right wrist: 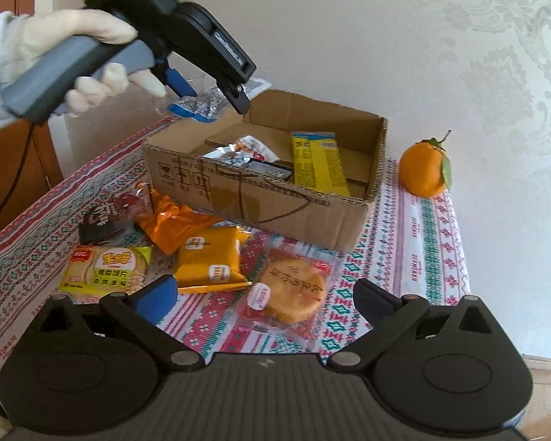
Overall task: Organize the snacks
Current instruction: 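Lower the white-blue packet into the box and open the left gripper, then move both tools back over the remaining snack packets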
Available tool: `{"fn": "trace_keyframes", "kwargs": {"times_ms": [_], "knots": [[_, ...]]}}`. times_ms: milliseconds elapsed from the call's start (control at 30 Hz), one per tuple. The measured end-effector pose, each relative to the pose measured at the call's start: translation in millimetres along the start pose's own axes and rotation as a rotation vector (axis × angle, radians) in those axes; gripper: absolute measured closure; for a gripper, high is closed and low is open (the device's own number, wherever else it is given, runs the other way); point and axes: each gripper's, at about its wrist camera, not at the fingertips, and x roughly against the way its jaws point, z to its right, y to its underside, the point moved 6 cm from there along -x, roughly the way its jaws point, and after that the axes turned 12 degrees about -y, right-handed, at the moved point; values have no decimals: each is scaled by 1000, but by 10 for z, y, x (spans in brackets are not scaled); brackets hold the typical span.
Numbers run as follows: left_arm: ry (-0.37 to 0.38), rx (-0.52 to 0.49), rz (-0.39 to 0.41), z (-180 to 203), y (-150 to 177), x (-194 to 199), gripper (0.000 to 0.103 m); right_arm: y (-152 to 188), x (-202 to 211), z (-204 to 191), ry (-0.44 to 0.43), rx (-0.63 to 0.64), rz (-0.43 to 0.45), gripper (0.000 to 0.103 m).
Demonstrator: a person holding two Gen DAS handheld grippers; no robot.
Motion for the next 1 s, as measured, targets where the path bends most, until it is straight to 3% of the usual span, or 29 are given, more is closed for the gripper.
{"fn": "trace_keyframes", "kwargs": {"times_ms": [200, 300, 367, 700, 1000], "knots": [[-56, 40, 15, 1, -283, -301, 29, 10, 49, 110, 19, -35, 8, 0], [-80, 70, 13, -45, -349, -399, 17, 26, 85, 156, 20, -50, 12, 0], [-96, 65, 16, -56, -331, -399, 17, 38, 97, 174, 24, -51, 12, 0], [-110, 51, 99, -148, -74, -28, 17, 41, 112, 155, 10, -60, 26, 0], [-107, 51, 158, -248, 459, 288, 17, 106, 102, 60, -12, -74, 32, 0]]}}
